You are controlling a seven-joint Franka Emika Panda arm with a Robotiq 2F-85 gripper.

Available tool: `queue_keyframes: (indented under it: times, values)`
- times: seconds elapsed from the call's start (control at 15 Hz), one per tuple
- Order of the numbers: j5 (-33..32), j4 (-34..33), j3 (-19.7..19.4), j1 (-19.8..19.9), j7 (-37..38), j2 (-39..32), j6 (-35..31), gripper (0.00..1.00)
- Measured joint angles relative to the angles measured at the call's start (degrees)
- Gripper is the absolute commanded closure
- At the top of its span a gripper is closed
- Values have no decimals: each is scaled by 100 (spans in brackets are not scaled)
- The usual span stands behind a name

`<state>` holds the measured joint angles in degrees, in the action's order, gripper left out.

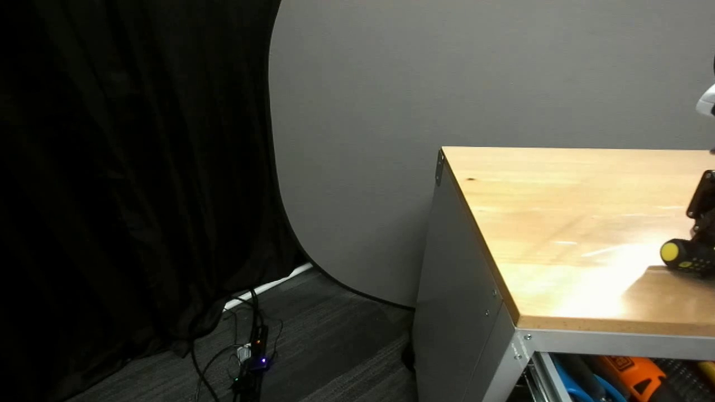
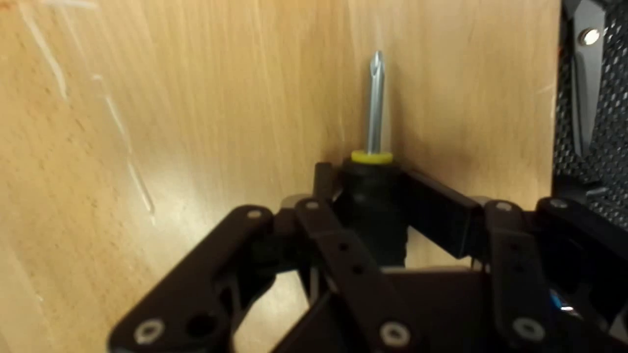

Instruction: Place the screwdriver in the drawer then close it

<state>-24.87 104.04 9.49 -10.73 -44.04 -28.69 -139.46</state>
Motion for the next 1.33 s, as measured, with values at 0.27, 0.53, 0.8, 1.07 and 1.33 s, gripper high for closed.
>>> queue_keyframes:
  times: [0.27, 0.53, 0.8, 1.07, 1.33]
  values:
    - [-352, 182, -156, -55, 264, 455, 1215, 79]
    - [-370, 706, -222, -17, 578, 985, 2214, 83]
    - [-356, 1553, -236, 154, 1338, 1218, 2080, 83]
    - [-355, 2349, -236, 273, 1990, 1232, 1163, 37]
    - [-365, 2710, -235, 276, 2160, 1265, 753, 7]
